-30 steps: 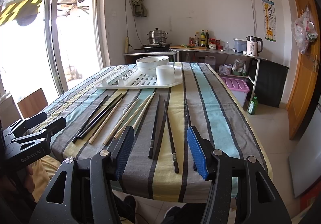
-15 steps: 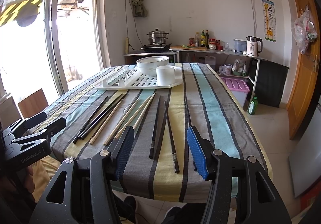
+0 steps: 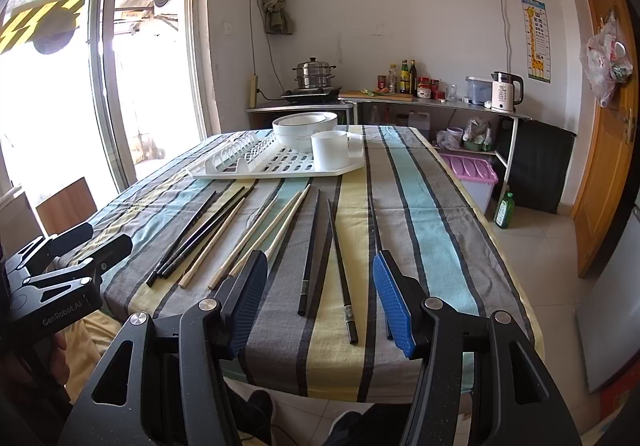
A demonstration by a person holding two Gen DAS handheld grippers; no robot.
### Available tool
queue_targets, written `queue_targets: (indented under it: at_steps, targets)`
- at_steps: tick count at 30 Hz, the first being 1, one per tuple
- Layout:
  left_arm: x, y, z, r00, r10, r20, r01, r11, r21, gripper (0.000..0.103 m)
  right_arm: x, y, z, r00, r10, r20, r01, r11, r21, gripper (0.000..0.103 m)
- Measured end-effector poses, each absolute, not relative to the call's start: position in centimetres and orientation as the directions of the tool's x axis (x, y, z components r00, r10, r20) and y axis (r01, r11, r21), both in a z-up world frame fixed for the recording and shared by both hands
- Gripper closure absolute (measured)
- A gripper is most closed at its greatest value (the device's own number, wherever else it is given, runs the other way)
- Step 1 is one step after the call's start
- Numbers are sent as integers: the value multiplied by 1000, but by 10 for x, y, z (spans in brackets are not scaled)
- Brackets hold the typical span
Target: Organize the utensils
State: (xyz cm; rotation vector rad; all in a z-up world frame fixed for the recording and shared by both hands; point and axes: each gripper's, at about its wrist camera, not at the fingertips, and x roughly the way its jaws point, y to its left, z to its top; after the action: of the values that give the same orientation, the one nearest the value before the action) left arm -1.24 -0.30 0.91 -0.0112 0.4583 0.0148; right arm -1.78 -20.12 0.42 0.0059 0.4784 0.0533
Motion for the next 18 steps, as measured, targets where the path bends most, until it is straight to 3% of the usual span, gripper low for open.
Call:
queue_targets:
  at_steps: [18]
  targets:
    - [-14,-1,10,899,18,-438,-21,1000,-2,23,-19,-200,5,886,54,-461,-51,999,19,47]
